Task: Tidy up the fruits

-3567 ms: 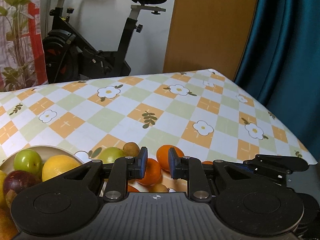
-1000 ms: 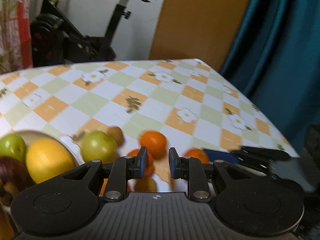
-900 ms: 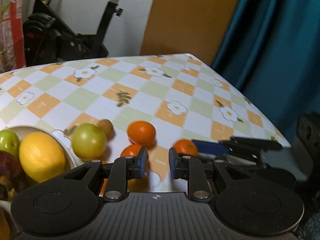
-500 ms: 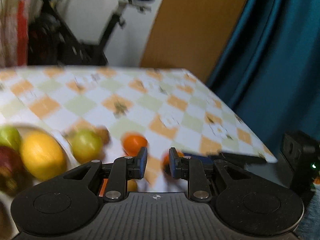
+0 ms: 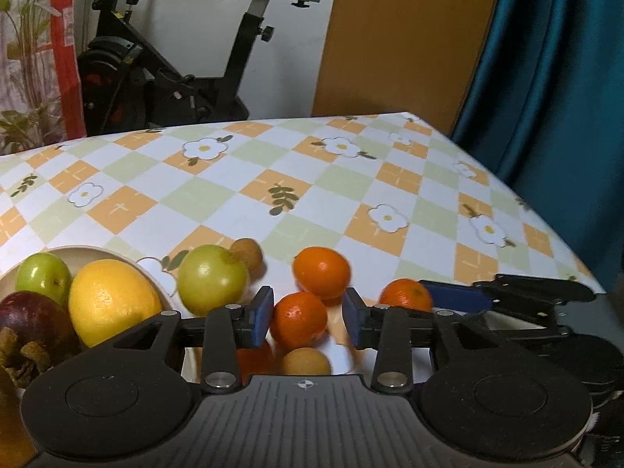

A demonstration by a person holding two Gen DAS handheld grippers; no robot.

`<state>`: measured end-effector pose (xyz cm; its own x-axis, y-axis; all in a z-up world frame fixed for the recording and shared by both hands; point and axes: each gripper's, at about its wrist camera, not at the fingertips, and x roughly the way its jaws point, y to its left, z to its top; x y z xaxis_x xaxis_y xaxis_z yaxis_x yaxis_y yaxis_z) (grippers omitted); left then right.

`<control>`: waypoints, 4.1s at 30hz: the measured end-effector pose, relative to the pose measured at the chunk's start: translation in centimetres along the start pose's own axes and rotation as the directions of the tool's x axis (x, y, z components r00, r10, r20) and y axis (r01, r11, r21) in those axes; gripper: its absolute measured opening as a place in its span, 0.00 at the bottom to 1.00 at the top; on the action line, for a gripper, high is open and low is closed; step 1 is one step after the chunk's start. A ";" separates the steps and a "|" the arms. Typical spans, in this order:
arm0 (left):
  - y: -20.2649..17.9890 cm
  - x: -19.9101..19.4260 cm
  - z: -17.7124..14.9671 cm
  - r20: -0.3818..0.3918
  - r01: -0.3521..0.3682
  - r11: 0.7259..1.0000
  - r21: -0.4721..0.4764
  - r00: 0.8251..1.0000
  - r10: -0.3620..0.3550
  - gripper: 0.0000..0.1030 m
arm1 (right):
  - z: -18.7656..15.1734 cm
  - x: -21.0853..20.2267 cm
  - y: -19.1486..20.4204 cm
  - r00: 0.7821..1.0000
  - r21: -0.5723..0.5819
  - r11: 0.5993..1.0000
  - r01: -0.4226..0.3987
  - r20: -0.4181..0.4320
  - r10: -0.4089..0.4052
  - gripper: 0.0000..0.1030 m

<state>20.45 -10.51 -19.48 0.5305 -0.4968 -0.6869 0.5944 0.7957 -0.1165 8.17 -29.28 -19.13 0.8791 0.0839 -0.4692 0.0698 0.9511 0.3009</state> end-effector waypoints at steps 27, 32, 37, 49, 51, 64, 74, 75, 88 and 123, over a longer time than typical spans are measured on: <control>1.0 -6.5 -1.4 0.126 -0.072 0.994 -0.078 0.989 0.082 0.34 | 0.0 0.2 0.2 1.000 -0.012 1.000 0.005 -0.016 -0.005 0.40; 2.7 -8.4 -3.3 0.108 -0.137 0.984 -0.115 0.983 0.149 0.34 | 0.0 0.4 0.7 1.000 -0.035 0.999 0.018 -0.021 -0.019 0.40; 4.8 -8.9 -4.4 0.063 -0.169 0.968 -0.186 0.981 0.183 0.34 | 0.0 0.4 1.1 0.999 -0.054 0.998 0.039 -0.027 -0.041 0.40; 6.0 -8.3 -5.8 0.015 -0.190 0.957 -0.219 0.980 0.198 0.34 | 1.5 0.4 6.2 0.998 -0.189 0.981 -0.042 -0.053 0.033 0.40; 6.0 -8.3 -6.0 0.012 -0.187 0.957 -0.220 0.981 0.194 0.34 | 1.9 1.4 7.8 0.996 -0.252 0.966 -0.065 -0.069 0.049 0.39; 7.1 -9.0 -6.9 0.011 -0.195 0.943 -0.269 0.979 0.205 0.34 | 2.7 6.7 13.8 0.980 -0.428 0.886 -0.180 -0.154 0.125 0.39; 7.1 -9.1 -7.0 0.009 -0.199 0.944 -0.263 0.978 0.209 0.35 | 2.0 8.0 14.4 0.971 -0.445 0.871 -0.208 -0.200 0.129 0.39; 7.0 -9.1 -6.9 0.009 -0.201 0.944 -0.263 0.978 0.210 0.35 | 1.9 8.0 14.4 0.971 -0.444 0.872 -0.207 -0.200 0.129 0.40; 5.7 -9.7 -6.2 0.055 -0.226 0.951 -0.211 0.968 0.243 0.40 | 1.4 6.2 13.3 0.982 -0.419 0.893 -0.167 -0.150 0.113 0.40; 5.0 -9.5 -5.8 0.133 -0.195 0.957 -0.213 0.965 0.226 0.40 | -0.2 4.8 6.8 0.990 -0.215 0.974 -0.071 -0.132 0.043 0.28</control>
<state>14.86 0.16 -17.68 0.7266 -0.3456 -0.5938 0.3372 0.9324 -0.1301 12.77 -22.40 -19.48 0.8116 0.1633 -0.5609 -0.0955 0.9843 0.1483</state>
